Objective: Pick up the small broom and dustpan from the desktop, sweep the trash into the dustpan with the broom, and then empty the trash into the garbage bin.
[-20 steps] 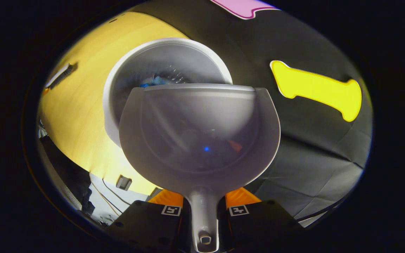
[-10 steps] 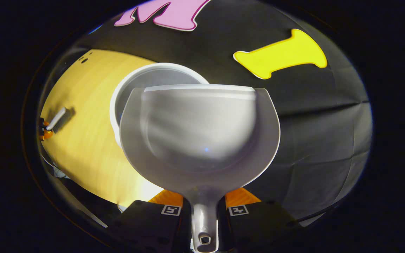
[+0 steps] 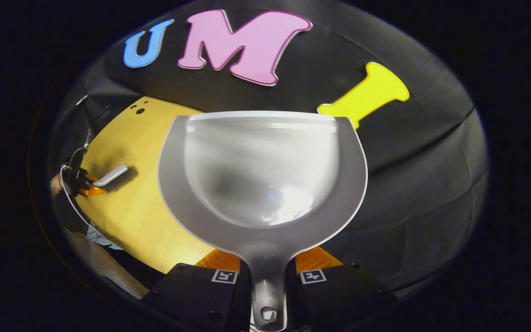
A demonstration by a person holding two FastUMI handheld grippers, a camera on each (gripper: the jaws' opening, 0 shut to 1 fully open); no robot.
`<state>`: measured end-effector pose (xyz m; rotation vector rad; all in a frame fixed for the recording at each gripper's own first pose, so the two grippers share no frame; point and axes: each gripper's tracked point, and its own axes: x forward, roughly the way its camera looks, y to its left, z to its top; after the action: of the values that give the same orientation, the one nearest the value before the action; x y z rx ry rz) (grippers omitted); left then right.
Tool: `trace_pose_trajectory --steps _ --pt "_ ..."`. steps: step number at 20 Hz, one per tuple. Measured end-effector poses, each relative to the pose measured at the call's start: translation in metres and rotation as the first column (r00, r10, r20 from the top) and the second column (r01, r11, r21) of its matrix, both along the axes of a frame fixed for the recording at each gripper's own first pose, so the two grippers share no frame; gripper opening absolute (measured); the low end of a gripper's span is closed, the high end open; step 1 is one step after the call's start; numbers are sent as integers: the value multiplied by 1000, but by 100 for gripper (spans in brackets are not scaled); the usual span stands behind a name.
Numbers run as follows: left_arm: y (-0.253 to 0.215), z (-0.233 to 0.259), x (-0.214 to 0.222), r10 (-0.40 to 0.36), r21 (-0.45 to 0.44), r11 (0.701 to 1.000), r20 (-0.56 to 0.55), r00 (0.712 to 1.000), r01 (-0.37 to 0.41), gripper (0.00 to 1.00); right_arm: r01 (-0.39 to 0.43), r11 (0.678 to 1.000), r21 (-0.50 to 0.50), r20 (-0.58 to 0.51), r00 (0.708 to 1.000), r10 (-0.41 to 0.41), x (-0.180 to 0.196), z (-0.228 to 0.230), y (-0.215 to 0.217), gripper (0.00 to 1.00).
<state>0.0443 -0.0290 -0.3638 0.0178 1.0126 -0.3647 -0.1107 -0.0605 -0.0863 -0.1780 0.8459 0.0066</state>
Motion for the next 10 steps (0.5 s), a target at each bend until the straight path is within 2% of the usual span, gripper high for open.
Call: trace_pose_trajectory --steps 1,2,3,4,5,6,8,9,10 --pt "5 1 0 12 1 1000 2 1000 -12 23 -23 1000 14 -4 1000 23 -7 2 10 34" --pt "8 1 -1 22 2 1000 1 1000 -22 23 -54 998 28 -2 999 54 -16 4 19 29" --pt "11 0 -1 29 5 1000 0 1000 -29 23 -73 997 39 2 997 73 -22 6 21 29" --pt "13 0 -1 34 9 999 0 999 -34 23 -99 994 50 -11 995 100 -29 4 32 34" --pt "14 -1 -2 38 17 999 0 999 -38 23 -122 990 65 -13 992 123 -35 -1 48 29" --pt "15 -2 -2 42 27 999 1 999 -42 23 -140 987 81 -24 989 143 -38 -9 66 29" --pt "18 -4 -4 51 37 998 1 999 -51 23 -185 978 100 -52 980 191 -45 -29 95 39" --pt "18 -6 -4 55 41 998 0 999 -54 23 -208 973 103 -76 973 216 -49 -42 108 34" --pt "19 -7 -4 57 48 997 0 998 -56 23 -227 969 103 -95 967 236 -52 -54 119 34"
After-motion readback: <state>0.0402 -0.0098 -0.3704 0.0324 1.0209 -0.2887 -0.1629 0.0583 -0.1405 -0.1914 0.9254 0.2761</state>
